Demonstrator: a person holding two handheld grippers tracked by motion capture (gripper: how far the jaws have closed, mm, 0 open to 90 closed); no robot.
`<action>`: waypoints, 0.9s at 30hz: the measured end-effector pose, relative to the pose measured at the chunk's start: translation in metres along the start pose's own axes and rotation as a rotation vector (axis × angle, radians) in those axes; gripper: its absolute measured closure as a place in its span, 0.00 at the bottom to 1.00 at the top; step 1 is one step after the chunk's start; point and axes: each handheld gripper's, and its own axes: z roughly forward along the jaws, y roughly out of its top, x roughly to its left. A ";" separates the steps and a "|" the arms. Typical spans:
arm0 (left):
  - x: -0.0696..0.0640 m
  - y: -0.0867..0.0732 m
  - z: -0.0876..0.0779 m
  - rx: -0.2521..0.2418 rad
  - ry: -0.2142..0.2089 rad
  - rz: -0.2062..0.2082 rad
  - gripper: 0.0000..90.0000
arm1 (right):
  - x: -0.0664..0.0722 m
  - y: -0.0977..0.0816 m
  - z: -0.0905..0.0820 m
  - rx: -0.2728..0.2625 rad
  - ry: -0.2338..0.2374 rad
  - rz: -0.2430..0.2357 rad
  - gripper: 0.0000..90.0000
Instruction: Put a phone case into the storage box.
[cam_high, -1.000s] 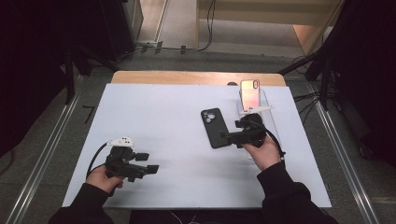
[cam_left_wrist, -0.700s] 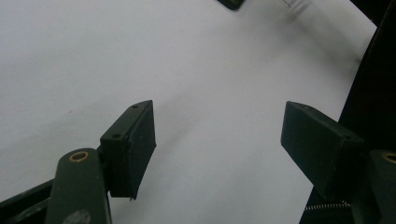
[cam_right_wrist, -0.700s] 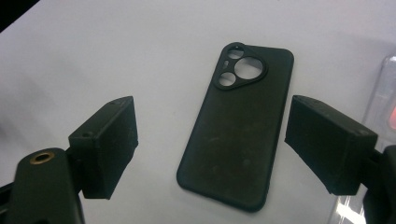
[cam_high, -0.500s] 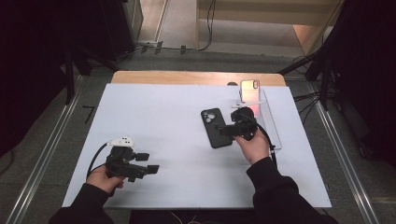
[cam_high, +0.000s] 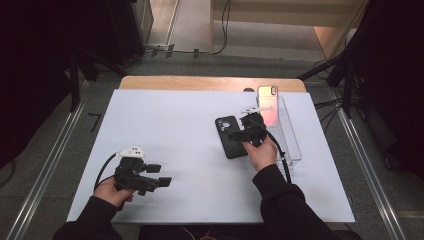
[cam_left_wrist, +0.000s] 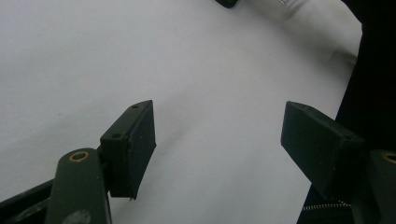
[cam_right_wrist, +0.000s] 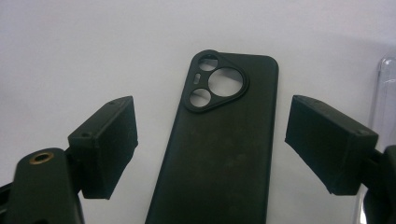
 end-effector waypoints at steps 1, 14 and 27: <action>0.000 0.000 0.000 0.002 0.001 0.000 0.30 | 0.000 0.000 0.002 -0.002 -0.003 0.006 0.12; 0.001 0.000 -0.001 0.004 0.001 0.001 0.30 | 0.004 -0.001 0.025 -0.027 -0.013 0.040 0.01; 0.001 0.000 -0.001 0.000 -0.003 0.002 0.30 | 0.005 -0.008 0.034 -0.039 -0.047 0.018 0.03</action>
